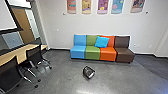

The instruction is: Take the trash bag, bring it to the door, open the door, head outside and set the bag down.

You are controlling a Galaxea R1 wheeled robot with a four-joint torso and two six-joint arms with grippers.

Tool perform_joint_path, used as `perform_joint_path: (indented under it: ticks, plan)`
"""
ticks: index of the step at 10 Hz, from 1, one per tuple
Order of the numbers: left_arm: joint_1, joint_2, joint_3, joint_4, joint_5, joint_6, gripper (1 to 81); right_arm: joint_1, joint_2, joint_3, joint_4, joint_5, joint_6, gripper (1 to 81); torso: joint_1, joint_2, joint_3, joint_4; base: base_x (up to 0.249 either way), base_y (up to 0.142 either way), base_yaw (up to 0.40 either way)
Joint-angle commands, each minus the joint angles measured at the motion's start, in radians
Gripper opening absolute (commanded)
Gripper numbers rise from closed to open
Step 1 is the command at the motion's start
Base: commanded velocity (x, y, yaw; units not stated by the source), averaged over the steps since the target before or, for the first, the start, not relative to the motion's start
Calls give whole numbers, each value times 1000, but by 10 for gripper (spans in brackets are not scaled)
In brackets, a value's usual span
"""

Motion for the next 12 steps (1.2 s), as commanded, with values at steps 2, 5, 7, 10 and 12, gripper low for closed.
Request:
perform_joint_path:
  ticks: [2,5,7,10,12]
  plan:
    - [-28,-3,1,0,64,6,811,33,-6,0,6,-59,-2,811,0,0,0,0,144,73,0]
    - [-28,-3,1,0,64,6,811,31,-3,-1,6,-58,-2,811,0,0,0,0,142,72,0]
    - [-27,-3,1,0,64,6,811,31,-1,-1,6,-58,-2,811,0,0,0,0,135,0,0]
    - [-25,-3,1,0,64,6,811,31,-1,-1,7,-58,2,811,0,0,0,0,126,0,0]
    - [-27,-3,0,0,64,6,811,31,-1,-1,9,-58,3,811,0,0,0,0,125,0,0]
